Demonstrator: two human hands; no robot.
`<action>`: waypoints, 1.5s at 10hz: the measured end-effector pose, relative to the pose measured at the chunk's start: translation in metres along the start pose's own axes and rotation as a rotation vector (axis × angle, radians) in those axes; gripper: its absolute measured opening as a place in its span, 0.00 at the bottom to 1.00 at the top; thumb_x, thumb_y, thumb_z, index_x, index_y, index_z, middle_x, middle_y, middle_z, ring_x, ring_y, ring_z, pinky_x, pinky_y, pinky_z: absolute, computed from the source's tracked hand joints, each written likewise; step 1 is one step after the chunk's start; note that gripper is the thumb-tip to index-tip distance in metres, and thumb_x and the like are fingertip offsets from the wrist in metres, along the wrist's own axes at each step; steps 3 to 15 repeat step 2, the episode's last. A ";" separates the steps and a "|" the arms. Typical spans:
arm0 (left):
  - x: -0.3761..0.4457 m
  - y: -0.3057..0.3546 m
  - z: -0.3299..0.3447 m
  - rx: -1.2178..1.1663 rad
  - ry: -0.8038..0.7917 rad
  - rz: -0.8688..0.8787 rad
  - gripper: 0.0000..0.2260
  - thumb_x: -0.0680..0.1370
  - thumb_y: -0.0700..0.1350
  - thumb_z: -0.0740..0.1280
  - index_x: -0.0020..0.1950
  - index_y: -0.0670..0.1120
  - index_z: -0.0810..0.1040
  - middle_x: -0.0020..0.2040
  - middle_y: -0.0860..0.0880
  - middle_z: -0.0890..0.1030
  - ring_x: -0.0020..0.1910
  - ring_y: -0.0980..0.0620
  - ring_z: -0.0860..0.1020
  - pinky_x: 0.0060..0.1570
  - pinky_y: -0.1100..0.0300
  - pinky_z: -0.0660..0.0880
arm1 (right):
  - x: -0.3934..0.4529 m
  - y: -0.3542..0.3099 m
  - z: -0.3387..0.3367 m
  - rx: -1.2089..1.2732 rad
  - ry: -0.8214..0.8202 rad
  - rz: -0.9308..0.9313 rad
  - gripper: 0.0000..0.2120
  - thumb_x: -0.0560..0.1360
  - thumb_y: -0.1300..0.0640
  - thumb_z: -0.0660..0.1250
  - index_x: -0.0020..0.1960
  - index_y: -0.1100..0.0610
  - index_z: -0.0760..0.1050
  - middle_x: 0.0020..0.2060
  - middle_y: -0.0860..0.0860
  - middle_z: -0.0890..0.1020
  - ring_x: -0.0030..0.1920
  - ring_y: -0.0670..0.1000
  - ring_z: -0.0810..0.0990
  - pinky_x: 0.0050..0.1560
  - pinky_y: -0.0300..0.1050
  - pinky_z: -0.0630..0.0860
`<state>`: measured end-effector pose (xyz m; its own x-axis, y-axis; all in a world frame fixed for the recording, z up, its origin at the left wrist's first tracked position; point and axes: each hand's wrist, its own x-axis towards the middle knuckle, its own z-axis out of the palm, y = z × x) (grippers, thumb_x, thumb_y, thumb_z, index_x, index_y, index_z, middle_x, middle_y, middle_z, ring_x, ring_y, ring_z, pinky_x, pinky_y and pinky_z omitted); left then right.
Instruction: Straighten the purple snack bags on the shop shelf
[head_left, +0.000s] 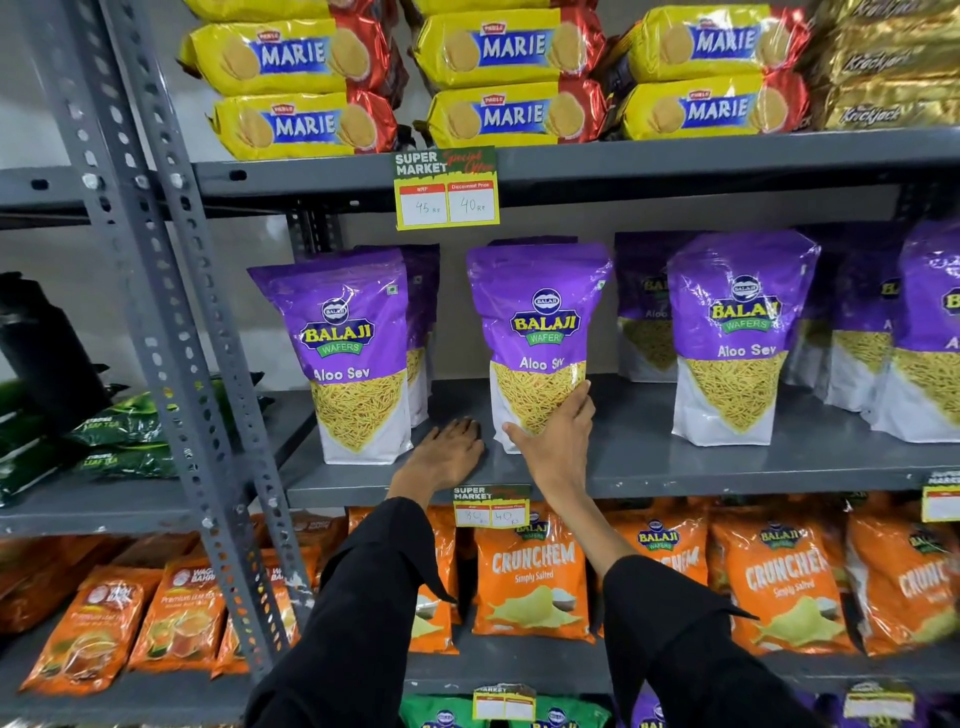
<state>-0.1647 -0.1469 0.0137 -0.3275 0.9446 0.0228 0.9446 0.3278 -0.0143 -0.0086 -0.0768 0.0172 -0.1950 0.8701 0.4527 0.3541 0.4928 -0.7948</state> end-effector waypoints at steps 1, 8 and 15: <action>0.000 0.001 0.000 -0.023 0.024 0.000 0.26 0.86 0.51 0.46 0.83 0.42 0.51 0.84 0.44 0.51 0.83 0.46 0.50 0.80 0.44 0.51 | 0.002 0.000 0.000 0.051 0.004 -0.014 0.63 0.65 0.45 0.82 0.82 0.61 0.42 0.77 0.60 0.59 0.76 0.61 0.65 0.72 0.58 0.71; -0.002 0.002 0.001 -0.142 0.097 -0.019 0.26 0.86 0.50 0.48 0.83 0.42 0.52 0.84 0.44 0.52 0.83 0.47 0.51 0.81 0.47 0.50 | -0.009 0.002 -0.004 0.124 0.021 -0.024 0.65 0.66 0.41 0.80 0.82 0.59 0.38 0.79 0.57 0.53 0.78 0.59 0.60 0.75 0.55 0.68; -0.002 0.002 0.001 -0.142 0.097 -0.019 0.26 0.86 0.50 0.48 0.83 0.42 0.52 0.84 0.44 0.52 0.83 0.47 0.51 0.81 0.47 0.50 | -0.009 0.002 -0.004 0.124 0.021 -0.024 0.65 0.66 0.41 0.80 0.82 0.59 0.38 0.79 0.57 0.53 0.78 0.59 0.60 0.75 0.55 0.68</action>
